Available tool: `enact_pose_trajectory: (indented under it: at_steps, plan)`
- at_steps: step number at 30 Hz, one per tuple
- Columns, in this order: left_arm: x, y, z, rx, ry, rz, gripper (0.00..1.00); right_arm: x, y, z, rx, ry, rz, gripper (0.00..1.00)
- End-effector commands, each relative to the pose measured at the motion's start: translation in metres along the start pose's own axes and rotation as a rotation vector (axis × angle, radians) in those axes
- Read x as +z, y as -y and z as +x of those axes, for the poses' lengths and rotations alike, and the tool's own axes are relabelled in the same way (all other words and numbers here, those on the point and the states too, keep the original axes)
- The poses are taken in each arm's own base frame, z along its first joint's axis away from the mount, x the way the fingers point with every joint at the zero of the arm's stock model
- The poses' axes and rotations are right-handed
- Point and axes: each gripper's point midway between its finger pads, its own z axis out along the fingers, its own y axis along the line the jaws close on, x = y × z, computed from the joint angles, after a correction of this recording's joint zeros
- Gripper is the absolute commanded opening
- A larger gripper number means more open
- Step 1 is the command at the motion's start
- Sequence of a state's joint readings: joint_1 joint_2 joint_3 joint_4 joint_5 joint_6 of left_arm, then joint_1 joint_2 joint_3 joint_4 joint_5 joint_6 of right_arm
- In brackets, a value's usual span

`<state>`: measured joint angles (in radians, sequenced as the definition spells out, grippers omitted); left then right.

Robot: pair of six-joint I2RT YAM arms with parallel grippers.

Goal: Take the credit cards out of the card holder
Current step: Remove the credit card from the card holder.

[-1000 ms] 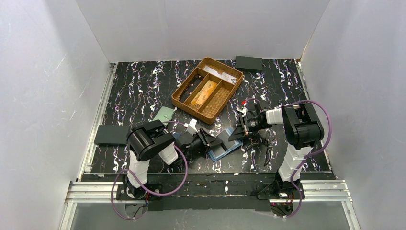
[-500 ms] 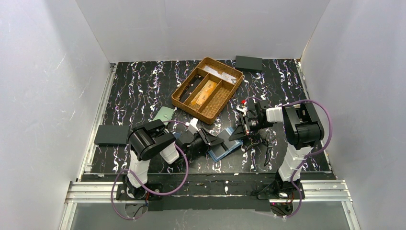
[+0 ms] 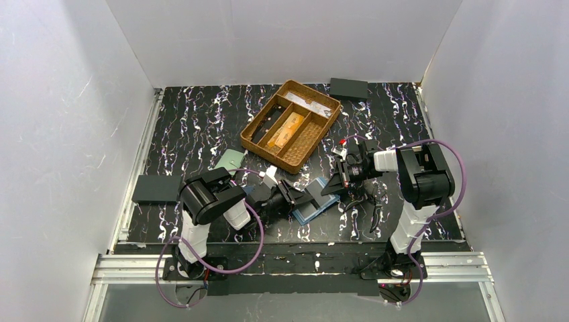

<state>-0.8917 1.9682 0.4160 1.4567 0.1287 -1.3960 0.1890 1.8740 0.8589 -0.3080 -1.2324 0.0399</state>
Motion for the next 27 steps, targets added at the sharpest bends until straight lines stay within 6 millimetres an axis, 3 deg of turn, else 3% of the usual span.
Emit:
enact_pose_trajectory:
  at_steps: [1,18,23,27]
  plan:
    - [-0.002,0.011,-0.002,0.024,-0.002,0.029,0.18,-0.001,-0.001,-0.001,0.018,0.008,-0.016,0.01]
    - [0.003,0.006,-0.002,0.001,-0.007,0.018,0.25,-0.003,-0.024,0.001,0.013,-0.004,-0.141,0.01]
    - [0.004,0.013,-0.003,0.005,-0.006,0.036,0.2,-0.001,-0.021,0.003,0.022,-0.018,-0.131,0.01]
    - [0.001,0.013,-0.004,0.012,0.003,0.036,0.07,0.0,-0.017,0.003,0.023,-0.018,-0.105,0.01]
